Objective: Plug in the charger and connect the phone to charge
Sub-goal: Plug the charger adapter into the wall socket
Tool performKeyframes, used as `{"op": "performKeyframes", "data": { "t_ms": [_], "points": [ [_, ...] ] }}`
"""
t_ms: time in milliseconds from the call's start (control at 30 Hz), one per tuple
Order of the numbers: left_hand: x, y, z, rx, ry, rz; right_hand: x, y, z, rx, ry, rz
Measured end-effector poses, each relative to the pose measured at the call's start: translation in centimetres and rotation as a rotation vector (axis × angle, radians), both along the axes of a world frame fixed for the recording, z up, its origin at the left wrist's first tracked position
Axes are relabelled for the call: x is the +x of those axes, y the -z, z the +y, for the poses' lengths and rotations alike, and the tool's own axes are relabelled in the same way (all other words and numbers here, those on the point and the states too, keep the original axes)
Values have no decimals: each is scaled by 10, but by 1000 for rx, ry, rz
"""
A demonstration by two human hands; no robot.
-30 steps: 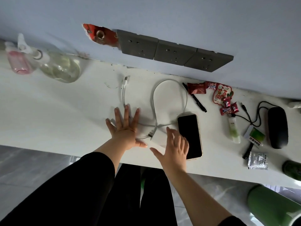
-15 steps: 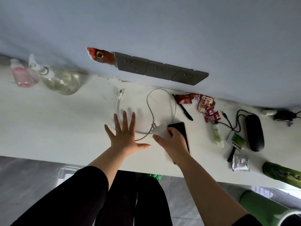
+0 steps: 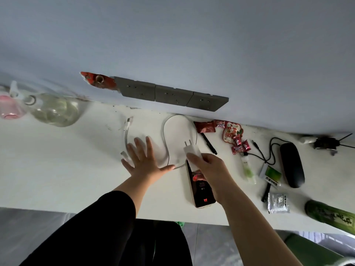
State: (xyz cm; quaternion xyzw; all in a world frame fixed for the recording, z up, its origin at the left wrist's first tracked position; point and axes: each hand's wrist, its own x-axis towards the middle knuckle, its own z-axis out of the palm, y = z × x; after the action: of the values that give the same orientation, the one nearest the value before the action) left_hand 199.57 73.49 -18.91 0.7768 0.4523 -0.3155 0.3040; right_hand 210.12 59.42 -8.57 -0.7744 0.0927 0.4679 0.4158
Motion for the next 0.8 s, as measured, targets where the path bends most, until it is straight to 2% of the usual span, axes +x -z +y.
{"op": "performKeyframes", "data": {
  "t_ms": [100, 400, 800],
  "points": [
    [0, 7, -3, 14, -3, 14, 5, -4, 12, 156, 160, 52],
    [8, 12, 4, -72, 14, 116, 38, -11, 44, 383, 366, 51],
    [11, 6, 6, -106, 6, 114, 49, -10, 49, 458, 425, 50]
  ]
}}
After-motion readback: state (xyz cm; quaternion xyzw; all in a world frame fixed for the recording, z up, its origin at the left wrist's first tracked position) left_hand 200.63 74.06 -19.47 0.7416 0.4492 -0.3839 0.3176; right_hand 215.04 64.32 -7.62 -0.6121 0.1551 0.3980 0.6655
